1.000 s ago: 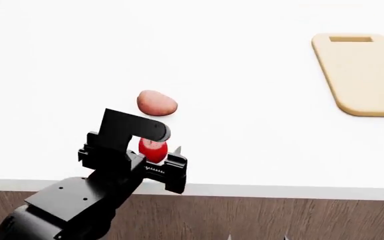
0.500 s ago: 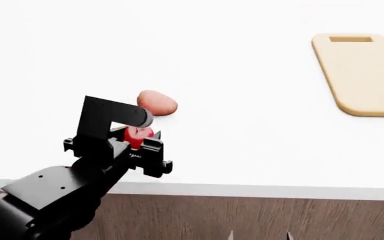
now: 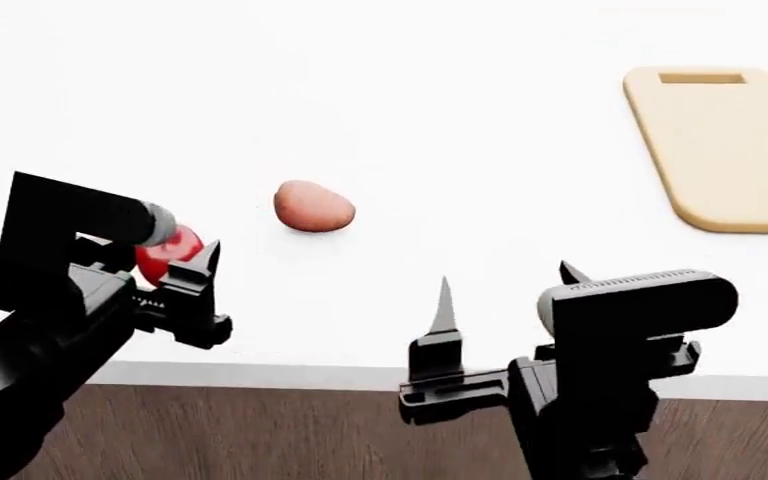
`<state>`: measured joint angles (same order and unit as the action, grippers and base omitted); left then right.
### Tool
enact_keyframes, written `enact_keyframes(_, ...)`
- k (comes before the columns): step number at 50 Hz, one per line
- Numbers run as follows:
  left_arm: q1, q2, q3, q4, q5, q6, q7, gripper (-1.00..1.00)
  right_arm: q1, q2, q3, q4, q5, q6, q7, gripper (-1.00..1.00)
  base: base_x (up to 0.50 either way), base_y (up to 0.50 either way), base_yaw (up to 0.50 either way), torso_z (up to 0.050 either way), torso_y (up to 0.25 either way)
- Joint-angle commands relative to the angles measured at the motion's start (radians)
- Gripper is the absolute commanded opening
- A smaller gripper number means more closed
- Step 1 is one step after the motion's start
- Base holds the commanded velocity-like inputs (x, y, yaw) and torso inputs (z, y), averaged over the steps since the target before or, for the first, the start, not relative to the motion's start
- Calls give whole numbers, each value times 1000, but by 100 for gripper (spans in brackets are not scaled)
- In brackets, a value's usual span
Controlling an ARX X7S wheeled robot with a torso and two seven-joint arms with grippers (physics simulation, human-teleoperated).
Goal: Place the cherry and the sweet potato on separate cutting boards.
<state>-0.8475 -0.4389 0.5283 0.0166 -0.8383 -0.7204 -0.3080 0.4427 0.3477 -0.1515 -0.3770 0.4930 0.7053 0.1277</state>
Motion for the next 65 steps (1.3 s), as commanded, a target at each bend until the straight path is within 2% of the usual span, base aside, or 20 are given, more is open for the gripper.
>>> enact_keyframes(1,-27,-69,-49,63,-63,-43,-22,-100,185,42,28,41,112,165,-76,100,0,0,0,0,0)
enact_keyframes(17,-5,-93,-45,59,-55,-35,-15,-100,206,52,44,64,167,208,-104,100,287,131,0,0,0)
enact_keyframes(39,19,-118,-51,131,-88,-66,-48,-100,217,90,40,126,183,199,-166,100,477,221,0,0,0)
enact_keyframes(48,14,-111,-40,124,-84,-69,-46,-100,400,191,-72,140,275,451,-283,100,0,0,0,0,2)
enact_keyframes(51,16,-111,-41,123,-84,-67,-46,-100,467,205,-149,177,270,494,-340,100,0,0,0,0,0)
enact_keyframes(55,19,-112,-39,119,-83,-67,-47,-100,530,197,-172,189,322,559,-394,100,0,0,0,0,0)
enact_keyframes(60,23,-107,-36,116,-81,-62,-47,-100,552,187,-296,269,256,516,-453,100,0,0,0,0,0)
enact_keyframes(65,27,-116,-40,127,-88,-66,-47,-100,574,176,-362,331,226,493,-500,100,0,0,0,0,0)
